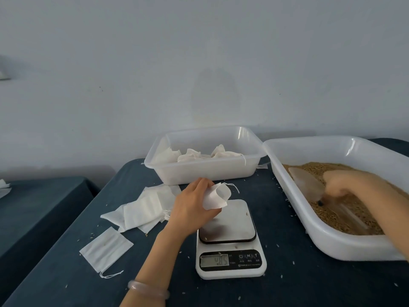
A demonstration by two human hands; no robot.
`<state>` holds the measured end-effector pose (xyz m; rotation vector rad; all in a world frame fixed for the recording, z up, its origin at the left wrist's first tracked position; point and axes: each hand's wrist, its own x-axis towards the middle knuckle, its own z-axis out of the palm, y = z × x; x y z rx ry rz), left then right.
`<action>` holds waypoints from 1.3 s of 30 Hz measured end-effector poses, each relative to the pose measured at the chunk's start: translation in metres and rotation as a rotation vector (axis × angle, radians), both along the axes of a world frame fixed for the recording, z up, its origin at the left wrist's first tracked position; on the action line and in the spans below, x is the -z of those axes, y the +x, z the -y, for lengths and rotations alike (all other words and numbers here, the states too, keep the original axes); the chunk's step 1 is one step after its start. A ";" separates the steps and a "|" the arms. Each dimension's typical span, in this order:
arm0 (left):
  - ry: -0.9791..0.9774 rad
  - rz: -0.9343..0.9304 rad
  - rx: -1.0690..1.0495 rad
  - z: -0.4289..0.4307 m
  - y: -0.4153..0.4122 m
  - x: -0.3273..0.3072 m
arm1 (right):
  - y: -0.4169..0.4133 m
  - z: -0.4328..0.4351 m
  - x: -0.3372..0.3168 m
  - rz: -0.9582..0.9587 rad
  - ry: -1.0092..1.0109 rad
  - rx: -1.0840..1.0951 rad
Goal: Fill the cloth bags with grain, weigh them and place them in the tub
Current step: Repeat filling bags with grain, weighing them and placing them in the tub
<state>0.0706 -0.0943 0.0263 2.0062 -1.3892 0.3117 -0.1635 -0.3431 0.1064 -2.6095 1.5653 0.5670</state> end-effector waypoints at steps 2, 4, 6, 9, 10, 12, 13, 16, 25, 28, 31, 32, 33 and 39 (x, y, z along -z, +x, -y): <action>0.001 -0.003 0.001 0.000 0.000 0.000 | 0.001 0.000 0.005 -0.013 -0.008 0.016; 0.007 -0.012 0.004 -0.001 0.000 0.001 | 0.003 0.002 0.005 0.050 0.010 0.036; 0.010 -0.016 0.003 -0.002 0.001 0.001 | 0.004 0.004 0.002 0.157 0.045 0.065; 0.019 -0.019 -0.006 -0.002 0.001 0.002 | 0.010 0.013 0.004 0.388 0.127 0.126; 0.019 -0.017 -0.008 -0.002 0.001 0.002 | 0.013 0.014 0.003 0.431 0.125 0.129; 0.019 -0.020 -0.007 -0.002 0.001 0.002 | 0.019 0.024 0.004 0.443 0.013 0.136; 0.020 -0.022 -0.004 -0.001 0.001 0.002 | 0.021 0.028 0.006 0.405 -0.042 0.142; 0.022 -0.021 0.001 -0.001 0.002 0.004 | 0.031 0.021 0.014 0.231 -0.099 0.187; -0.002 -0.013 0.011 -0.001 0.003 0.004 | 0.046 0.010 0.034 0.623 0.367 0.131; -0.005 -0.014 0.019 -0.002 0.002 0.003 | 0.043 0.009 0.025 0.617 0.376 0.175; -0.013 -0.021 0.015 -0.002 0.001 0.002 | 0.036 0.015 0.017 0.670 0.398 0.209; -0.016 -0.027 0.016 -0.002 0.001 0.001 | 0.033 0.019 0.016 0.714 0.421 0.222; -0.017 -0.037 0.021 -0.002 0.001 0.000 | 0.030 0.021 0.015 0.754 0.443 0.243; -0.094 -0.240 0.085 -0.003 -0.001 -0.005 | 0.019 0.035 0.018 0.894 0.315 0.254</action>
